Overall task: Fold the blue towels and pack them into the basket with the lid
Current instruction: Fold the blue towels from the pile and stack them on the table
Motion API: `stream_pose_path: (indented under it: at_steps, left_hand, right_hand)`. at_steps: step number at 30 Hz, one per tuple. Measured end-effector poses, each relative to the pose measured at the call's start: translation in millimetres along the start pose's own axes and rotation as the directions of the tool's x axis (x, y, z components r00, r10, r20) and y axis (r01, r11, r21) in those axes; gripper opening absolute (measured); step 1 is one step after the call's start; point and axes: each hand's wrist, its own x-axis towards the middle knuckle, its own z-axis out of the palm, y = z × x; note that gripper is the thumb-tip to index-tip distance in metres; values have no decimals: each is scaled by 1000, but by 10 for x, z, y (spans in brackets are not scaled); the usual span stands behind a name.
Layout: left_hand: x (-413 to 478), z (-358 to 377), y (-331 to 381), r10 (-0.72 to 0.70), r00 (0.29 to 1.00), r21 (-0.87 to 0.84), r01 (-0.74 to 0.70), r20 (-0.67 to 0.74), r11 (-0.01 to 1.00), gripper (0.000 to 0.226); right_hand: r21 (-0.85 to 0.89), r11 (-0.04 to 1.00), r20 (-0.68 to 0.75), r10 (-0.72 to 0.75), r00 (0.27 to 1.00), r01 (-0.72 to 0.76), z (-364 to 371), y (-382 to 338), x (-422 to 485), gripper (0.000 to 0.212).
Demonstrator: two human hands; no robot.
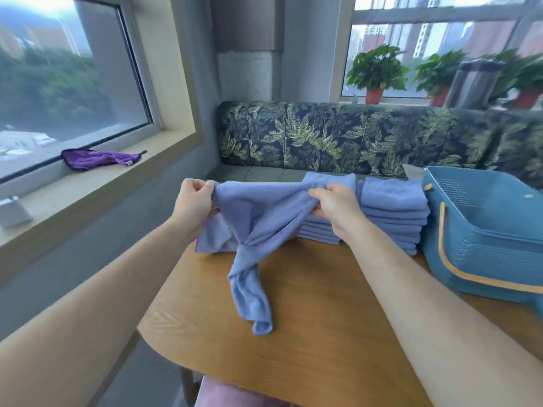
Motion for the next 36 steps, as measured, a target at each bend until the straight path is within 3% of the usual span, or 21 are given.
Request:
stream_pose_path:
  at_steps: [4,8,11,14,19,24,31,36]
  left_hand:
    - [-153,-42,498,89,996,-54,-90,-5,995,17]
    - [-321,-30,845,168,986,-110,-168,-10,980,18]
    - [-467,8,1073,207,978,-185,-206,-9,961,14]
    - [-618,81,1309,232,971,-301,-205,58,931,11]
    - [-894,149,1686,233,958,-453,-134,169,882,7]
    - [-950,152,1784,299,904,-435,-148,305,888,23]
    - [-937,265,1611,283,894,-397,-133,348,908,21]
    - [-991,320,1530,270,898,-393,-122,348,912,20]
  right_hand:
    - [74,995,-106,-62,992,70,-412,-510,-263,18]
    - [-41,994,-151,-105,983,100,-882,-860,-505,6]
    - [-129,982,-186,-163,969,140,-1163,-1164,-683,19]
    - [-169,969,-235,-216,948,179,-1343,-1464,-850,30]
    - [-119,971,-266,-231,936,206,-1567,-1752,-1098,28]
    - [14,984,-61,-176,982,177,-1847,-1749,-1290,15]
    - [134,979,-140,-136,981,154,-2060,-1493,-1407,27]
    - [228,964,130,-167,977,134,-2150,-1388,-1593,34]
